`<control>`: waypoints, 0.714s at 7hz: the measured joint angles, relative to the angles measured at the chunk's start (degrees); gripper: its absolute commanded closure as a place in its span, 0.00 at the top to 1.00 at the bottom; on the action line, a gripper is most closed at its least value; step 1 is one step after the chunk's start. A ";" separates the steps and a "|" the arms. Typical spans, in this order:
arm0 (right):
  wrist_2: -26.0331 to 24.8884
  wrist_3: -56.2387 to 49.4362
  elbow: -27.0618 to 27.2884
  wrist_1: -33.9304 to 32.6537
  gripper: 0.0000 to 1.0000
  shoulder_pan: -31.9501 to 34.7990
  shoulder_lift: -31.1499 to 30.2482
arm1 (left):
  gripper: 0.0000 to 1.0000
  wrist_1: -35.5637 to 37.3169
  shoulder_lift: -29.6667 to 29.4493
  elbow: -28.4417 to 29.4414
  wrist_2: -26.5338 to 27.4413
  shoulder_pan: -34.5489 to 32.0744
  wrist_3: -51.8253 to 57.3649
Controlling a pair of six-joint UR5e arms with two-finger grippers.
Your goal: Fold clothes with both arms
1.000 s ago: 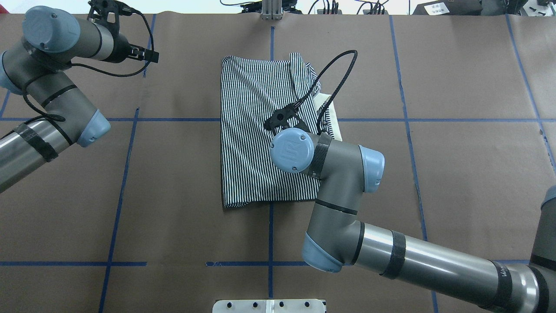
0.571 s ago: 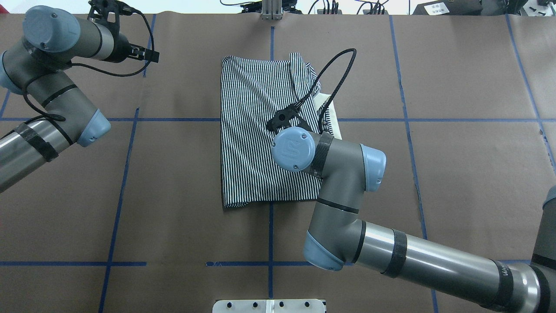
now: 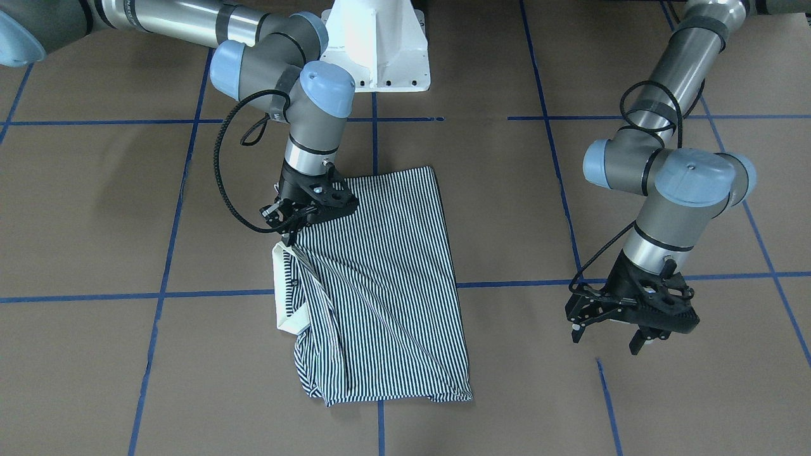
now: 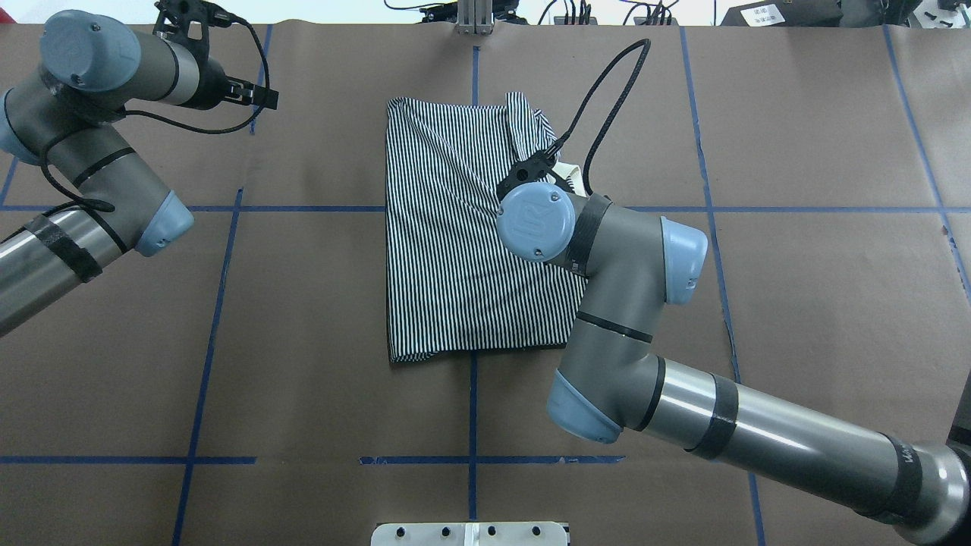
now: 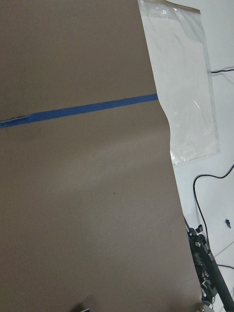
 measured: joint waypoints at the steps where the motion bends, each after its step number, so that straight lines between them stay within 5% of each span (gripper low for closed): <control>1: 0.00 -0.28 0.92 -0.91 1.00 0.75 -1.38 | 1.00 0.02 0.07 0.01 0.00 0.00 0.12; 5: -0.09 -0.46 4.36 -5.47 1.00 4.14 -2.88 | 1.00 -0.15 0.07 -1.64 0.00 -0.01 0.53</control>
